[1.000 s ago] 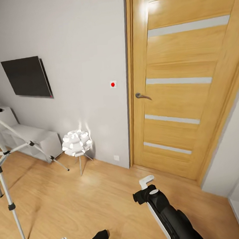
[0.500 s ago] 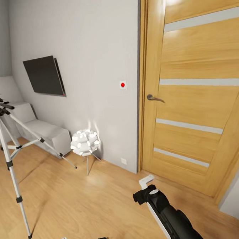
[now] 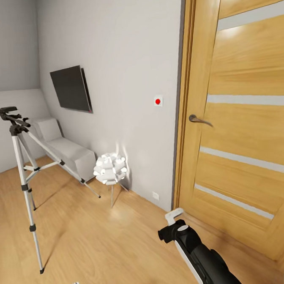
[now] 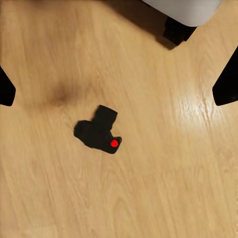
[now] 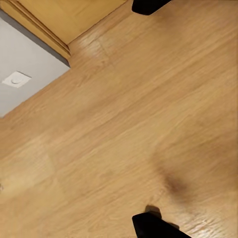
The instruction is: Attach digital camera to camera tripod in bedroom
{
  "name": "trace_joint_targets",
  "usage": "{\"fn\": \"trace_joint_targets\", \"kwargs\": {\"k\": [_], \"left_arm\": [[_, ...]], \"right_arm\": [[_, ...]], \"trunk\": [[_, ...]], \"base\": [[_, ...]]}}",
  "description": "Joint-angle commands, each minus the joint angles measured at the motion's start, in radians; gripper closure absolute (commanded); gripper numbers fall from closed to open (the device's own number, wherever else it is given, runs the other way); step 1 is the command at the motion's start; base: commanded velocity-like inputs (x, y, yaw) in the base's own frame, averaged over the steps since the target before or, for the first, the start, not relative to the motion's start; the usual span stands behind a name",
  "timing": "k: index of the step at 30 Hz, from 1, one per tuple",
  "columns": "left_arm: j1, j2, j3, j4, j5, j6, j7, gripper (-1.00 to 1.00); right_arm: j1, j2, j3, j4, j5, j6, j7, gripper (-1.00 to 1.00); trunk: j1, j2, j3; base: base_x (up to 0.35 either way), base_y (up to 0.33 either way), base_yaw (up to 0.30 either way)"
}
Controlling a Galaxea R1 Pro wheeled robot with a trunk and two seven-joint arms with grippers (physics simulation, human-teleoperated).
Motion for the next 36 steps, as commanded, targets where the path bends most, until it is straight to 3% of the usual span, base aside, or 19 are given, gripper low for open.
{"fn": "trace_joint_targets", "kwargs": {"k": [1,22,36], "left_arm": [[0.0,-0.001,0.001,-0.003,0.011,0.003,0.006,-1.0],[0.0,-0.001,0.032,-0.003,0.012,0.004,0.005,-1.0],[0.0,-0.001,0.032,-0.003,0.012,0.004,0.005,-1.0]], "right_arm": [[-0.001,0.0,0.002,-0.001,0.004,0.005,-0.002,-1.0],[-0.001,-0.002,0.002,0.0,0.004,0.004,-0.002,-1.0],[0.0,-0.002,0.001,0.0,0.004,0.004,-0.002,-1.0]], "trunk": [[0.0,-0.001,-0.001],[0.0,-0.001,-0.004],[0.0,-0.001,-0.007]], "base": [[0.104,-0.151,0.28],[0.026,-0.048,0.247],[0.001,-0.24,0.082]]}}
